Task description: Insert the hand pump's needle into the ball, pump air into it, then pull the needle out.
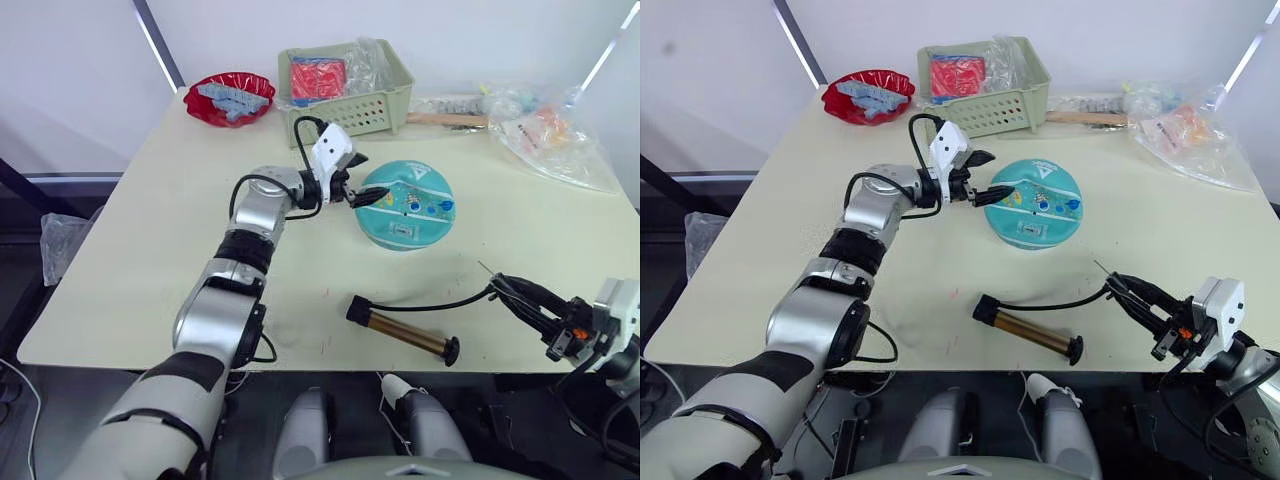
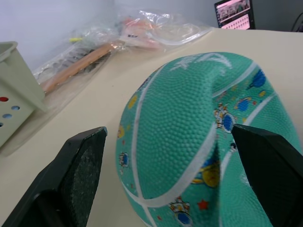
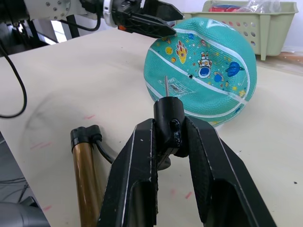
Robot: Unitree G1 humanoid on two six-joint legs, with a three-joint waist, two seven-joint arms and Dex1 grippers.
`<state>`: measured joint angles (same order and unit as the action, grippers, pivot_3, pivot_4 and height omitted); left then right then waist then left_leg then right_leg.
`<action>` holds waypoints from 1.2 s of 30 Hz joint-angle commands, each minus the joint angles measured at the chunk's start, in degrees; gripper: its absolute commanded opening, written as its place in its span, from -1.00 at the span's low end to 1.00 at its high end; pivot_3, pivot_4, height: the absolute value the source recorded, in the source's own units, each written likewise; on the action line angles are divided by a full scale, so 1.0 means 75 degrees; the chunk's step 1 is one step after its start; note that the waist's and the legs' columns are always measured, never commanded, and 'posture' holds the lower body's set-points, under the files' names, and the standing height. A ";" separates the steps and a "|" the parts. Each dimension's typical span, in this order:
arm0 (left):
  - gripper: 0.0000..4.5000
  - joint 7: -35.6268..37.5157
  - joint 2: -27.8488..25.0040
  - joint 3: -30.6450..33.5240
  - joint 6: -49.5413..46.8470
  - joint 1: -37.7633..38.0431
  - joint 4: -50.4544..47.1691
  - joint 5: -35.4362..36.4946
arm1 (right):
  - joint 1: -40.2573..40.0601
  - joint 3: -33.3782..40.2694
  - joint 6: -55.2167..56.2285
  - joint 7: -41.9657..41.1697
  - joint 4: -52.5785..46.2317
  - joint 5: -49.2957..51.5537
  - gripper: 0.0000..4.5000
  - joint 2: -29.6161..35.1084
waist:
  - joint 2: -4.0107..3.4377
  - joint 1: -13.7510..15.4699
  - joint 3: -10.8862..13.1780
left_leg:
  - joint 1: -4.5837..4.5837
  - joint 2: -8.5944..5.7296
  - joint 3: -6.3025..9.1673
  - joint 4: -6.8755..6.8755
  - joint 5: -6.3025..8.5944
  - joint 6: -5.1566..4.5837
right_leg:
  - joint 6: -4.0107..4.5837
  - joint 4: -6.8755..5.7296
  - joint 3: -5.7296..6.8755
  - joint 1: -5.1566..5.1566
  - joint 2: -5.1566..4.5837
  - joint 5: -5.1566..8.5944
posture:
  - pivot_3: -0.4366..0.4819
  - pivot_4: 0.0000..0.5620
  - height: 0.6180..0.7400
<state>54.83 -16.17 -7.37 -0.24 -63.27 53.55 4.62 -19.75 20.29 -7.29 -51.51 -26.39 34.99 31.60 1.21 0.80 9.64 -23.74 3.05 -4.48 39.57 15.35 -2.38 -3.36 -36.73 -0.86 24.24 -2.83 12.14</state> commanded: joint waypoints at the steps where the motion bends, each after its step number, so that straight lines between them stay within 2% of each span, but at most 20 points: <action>1: 0.98 0.0038 0.0136 0.0108 0.0265 -0.0465 0.0551 -0.0092 | -0.0050 0.0041 0.0251 0.0015 -0.0191 -0.0029 -0.82 -0.0065 | 0.0001 0.0000 0.0001 | -0.0001 0.0000 0.0002 0.0000 0.0000 0.0000 | 0.0000 0.0000 0.0001 0.0000 0.0000 0.0000 | -0.05 -0.47 0.96; 7: 0.98 0.0117 0.0494 0.0250 0.0289 -0.0681 0.1185 -0.0076 | -0.0108 0.0009 0.0283 0.0148 -0.0344 -0.0061 -0.82 -0.0146 | 0.0001 0.0001 0.0001 | -0.0003 0.0000 0.0002 0.0000 0.0000 0.0000 | 0.0000 0.0001 0.0002 0.0000 0.0000 0.0000 | -0.05 -0.47 0.96; 8: 0.75 0.0063 0.0549 0.0293 0.0276 -0.0680 0.1234 -0.0062 | -0.0101 0.0009 0.0282 0.0186 -0.0372 -0.0061 -0.82 -0.0155 | 0.0001 0.0001 0.0001 | -0.0003 0.0000 0.0002 0.0000 0.0000 0.0000 | 0.0000 0.0001 0.0001 0.0000 0.0000 0.0000 | -0.05 -0.47 0.96; 9: 0.65 -0.0012 0.0601 0.0363 0.0223 -0.0675 0.1270 -0.0028 | -0.0092 0.0010 0.0276 0.0220 -0.0401 -0.0057 -0.82 -0.0163 | 0.0001 0.0001 0.0001 | -0.0003 0.0000 0.0002 0.0000 0.0000 0.0000 | 0.0000 0.0000 0.0002 0.0000 0.0000 0.0000 | -0.05 -0.47 0.96; 12: 0.13 -0.0072 0.0665 0.0449 0.0214 -0.0633 0.1286 -0.0070 | -0.0073 0.0007 0.0233 0.0305 -0.0480 -0.0023 -0.82 -0.0171 | 0.0002 0.0005 0.0001 | -0.0003 0.0000 0.0004 0.0000 0.0000 0.0000 | 0.0001 -0.0001 0.0003 0.0000 0.0000 0.0000 | -0.05 -0.47 0.96; 13: -0.10 -0.0055 0.0684 0.0482 0.0183 -0.0597 0.1243 -0.0054 | -0.0066 0.0002 0.0219 0.0328 -0.0504 -0.0009 -0.82 -0.0169 | 0.0002 0.0004 0.0001 | -0.0005 0.0000 0.0006 0.0000 0.0000 0.0000 | 0.0001 -0.0001 0.0005 0.0000 -0.0001 0.0000 | -0.05 -0.47 0.96; 19: -0.80 -0.0151 0.0728 0.0534 0.0032 -0.0340 0.0838 -0.0041 | 0.0137 -0.0095 0.0247 0.0387 -0.0474 -0.0045 -0.82 -0.0159 | 0.0002 -0.0001 0.0001 | -0.0004 0.0000 0.0005 0.0000 0.0000 0.0000 | 0.0000 -0.0002 0.0003 0.0000 -0.0001 0.0000 | -0.05 -0.47 0.96; 21: -0.96 -0.0183 0.0742 0.0529 -0.0075 -0.0240 0.0625 -0.0032 | 0.0227 -0.0135 0.0280 0.0417 -0.0435 -0.0083 -0.82 -0.0156 | 0.0002 -0.0001 0.0001 | -0.0002 0.0000 0.0005 0.0000 0.0000 0.0000 | 0.0001 -0.0003 0.0003 0.0000 0.0000 0.0000 | -0.05 -0.47 0.96; 29: -0.99 -0.0520 0.0844 0.0456 -0.0541 0.0209 -0.0374 -0.0030 | 0.0797 -0.0413 -0.0346 0.1213 -0.0511 -0.0520 -0.82 -0.0034 | 0.0002 0.0003 0.0001 | -0.0003 0.0000 0.0004 0.0001 0.0000 0.0000 | 0.0001 -0.0004 0.0002 0.0001 -0.0001 -0.0001 | -0.05 -0.47 0.96; 36: -0.99 -0.0820 0.0879 0.0261 -0.0549 0.0608 -0.1078 -0.0229 | 0.1894 -0.0980 -0.2705 0.2459 -0.1050 -0.0453 -0.82 0.0542 | 0.0001 -0.0005 0.0001 | -0.0003 0.0001 0.0004 0.0004 0.0000 0.0001 | 0.0001 -0.0005 0.0002 0.0001 -0.0001 -0.0001 | -0.05 -0.47 0.96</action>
<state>49.56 -10.06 -4.73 -5.50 -58.62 49.29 3.38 -8.24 13.31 -22.13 -36.03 -30.93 30.51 34.02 1.22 0.76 9.64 -23.76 3.06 -4.47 39.59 15.34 -2.38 -3.35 -36.77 -0.86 24.24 -2.84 12.13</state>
